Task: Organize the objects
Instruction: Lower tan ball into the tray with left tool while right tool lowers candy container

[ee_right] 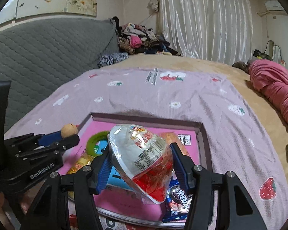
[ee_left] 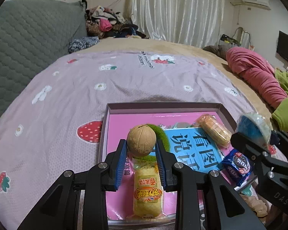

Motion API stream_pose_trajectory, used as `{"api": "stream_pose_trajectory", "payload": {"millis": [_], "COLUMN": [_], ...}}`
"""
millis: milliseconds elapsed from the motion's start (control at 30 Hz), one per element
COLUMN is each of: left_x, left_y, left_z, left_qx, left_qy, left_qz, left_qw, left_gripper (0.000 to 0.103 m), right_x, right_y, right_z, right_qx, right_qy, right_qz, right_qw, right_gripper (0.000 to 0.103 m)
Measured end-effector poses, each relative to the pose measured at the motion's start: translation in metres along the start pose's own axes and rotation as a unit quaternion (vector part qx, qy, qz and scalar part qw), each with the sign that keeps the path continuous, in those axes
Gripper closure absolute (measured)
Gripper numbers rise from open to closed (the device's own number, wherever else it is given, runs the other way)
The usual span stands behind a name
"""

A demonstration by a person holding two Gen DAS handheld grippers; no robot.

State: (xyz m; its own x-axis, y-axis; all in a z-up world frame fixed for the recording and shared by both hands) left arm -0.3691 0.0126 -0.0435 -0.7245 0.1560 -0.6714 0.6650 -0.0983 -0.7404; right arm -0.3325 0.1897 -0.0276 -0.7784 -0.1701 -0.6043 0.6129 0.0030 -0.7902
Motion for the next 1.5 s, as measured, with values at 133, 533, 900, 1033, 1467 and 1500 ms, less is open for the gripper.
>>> {"api": "stream_pose_trajectory", "payload": {"millis": [133, 533, 900, 1033, 1467, 1500], "left_x": [0.003, 0.021, 0.033, 0.036, 0.047, 0.048], "left_y": [0.001, 0.009, 0.014, 0.017, 0.025, 0.025], "left_z": [0.001, 0.009, 0.015, 0.016, 0.02, 0.02], "left_qx": [0.0, -0.003, -0.009, -0.009, -0.009, -0.009], "left_qy": [-0.003, -0.006, -0.002, -0.004, -0.009, -0.011], "left_qz": [0.004, 0.029, 0.046, 0.055, 0.086, 0.09], "left_qw": [1.0, 0.9996, 0.9989, 0.9985, 0.9962, 0.9959], "left_gripper": [0.072, 0.072, 0.072, 0.072, 0.072, 0.072], "right_x": [0.004, 0.02, 0.038, 0.041, 0.057, 0.058], "right_y": [0.004, 0.013, 0.025, 0.027, 0.036, 0.037], "right_z": [0.004, 0.008, 0.015, 0.014, 0.009, 0.009], "right_qx": [-0.01, -0.029, -0.046, -0.046, -0.046, -0.046], "right_qy": [0.002, 0.013, 0.016, 0.017, 0.023, 0.024], "right_qz": [0.012, 0.042, 0.082, 0.089, 0.123, 0.126], "right_qw": [1.0, 0.999, 0.995, 0.995, 0.991, 0.991], "right_gripper": [0.045, 0.045, 0.045, 0.045, 0.045, 0.045]}}
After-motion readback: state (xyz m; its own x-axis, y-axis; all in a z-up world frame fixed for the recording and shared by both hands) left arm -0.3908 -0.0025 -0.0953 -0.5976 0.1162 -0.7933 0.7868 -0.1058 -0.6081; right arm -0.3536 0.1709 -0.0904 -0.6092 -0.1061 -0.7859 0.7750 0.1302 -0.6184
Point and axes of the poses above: each gripper's, at about its wrist camera, not at the fingertips, and x roughly the way its jaws point, z to its left, y to its underside, the point moved 1 cm from there along x, roughly the way its jaws point, and after that the axes turned 4 degrees about x, right-handed, at the moved point
